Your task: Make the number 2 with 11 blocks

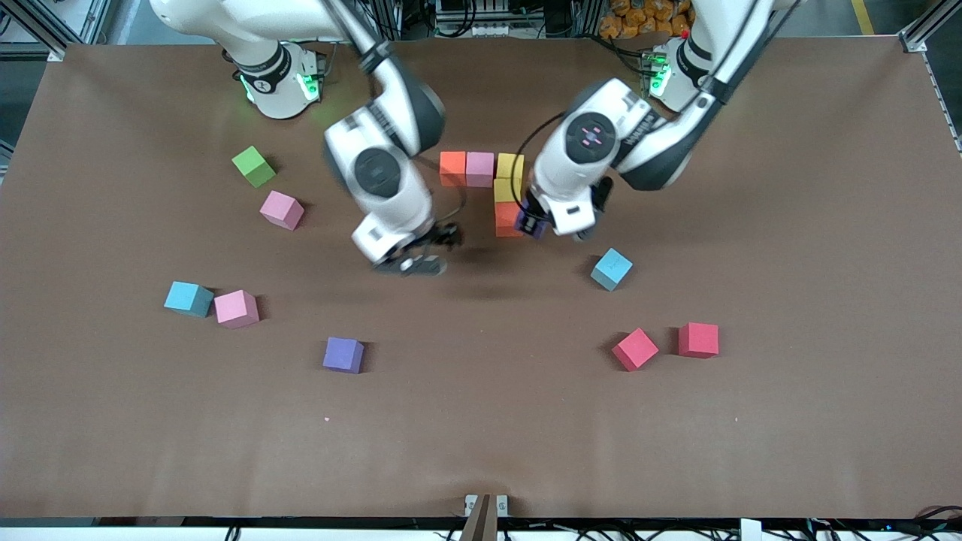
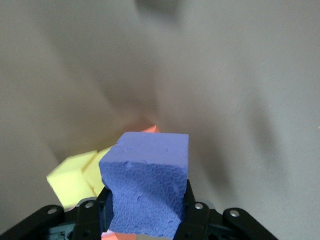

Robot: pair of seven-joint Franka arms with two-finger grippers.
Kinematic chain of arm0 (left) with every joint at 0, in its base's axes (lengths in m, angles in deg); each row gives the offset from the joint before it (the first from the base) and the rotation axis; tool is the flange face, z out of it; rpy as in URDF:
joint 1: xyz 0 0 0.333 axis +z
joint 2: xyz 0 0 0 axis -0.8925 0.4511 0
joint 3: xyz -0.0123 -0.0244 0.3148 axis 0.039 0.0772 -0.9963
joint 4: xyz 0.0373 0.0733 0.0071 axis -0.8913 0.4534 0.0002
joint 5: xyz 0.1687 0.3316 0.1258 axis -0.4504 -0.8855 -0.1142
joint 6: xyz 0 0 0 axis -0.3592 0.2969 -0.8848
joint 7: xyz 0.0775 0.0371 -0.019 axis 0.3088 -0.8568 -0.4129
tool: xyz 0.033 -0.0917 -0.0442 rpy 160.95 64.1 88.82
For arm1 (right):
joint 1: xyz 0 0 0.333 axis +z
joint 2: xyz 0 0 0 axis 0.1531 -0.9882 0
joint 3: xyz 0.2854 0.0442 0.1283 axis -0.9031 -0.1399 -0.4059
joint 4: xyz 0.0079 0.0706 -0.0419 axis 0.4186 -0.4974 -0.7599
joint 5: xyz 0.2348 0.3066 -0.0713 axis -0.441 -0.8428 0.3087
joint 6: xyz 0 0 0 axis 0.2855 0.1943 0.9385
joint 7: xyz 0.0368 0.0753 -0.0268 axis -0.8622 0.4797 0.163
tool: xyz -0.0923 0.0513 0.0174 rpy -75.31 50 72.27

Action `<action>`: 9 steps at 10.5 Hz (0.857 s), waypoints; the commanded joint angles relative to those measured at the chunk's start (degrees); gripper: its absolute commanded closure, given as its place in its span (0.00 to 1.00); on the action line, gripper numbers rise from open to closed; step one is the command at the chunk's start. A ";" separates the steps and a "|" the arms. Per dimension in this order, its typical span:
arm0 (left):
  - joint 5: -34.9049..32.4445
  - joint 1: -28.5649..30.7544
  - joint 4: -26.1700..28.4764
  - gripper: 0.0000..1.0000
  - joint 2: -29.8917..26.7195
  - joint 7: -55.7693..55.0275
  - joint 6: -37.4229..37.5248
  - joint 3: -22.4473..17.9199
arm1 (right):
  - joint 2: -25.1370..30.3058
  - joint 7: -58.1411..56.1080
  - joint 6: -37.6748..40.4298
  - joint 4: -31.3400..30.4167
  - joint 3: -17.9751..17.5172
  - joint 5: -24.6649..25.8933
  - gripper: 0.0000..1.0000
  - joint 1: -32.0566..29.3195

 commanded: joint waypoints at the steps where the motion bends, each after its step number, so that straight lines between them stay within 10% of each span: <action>1: 0.76 -2.15 -0.89 0.81 -0.47 -9.48 -3.28 -1.77 | 0.13 -4.66 -0.77 -0.32 -1.11 0.48 0.00 -7.16; 9: -14.34 -6.90 -2.38 0.82 8.76 -44.32 -19.30 -1.59 | -17.00 -16.68 -1.65 17.59 -1.11 4.35 0.00 -17.11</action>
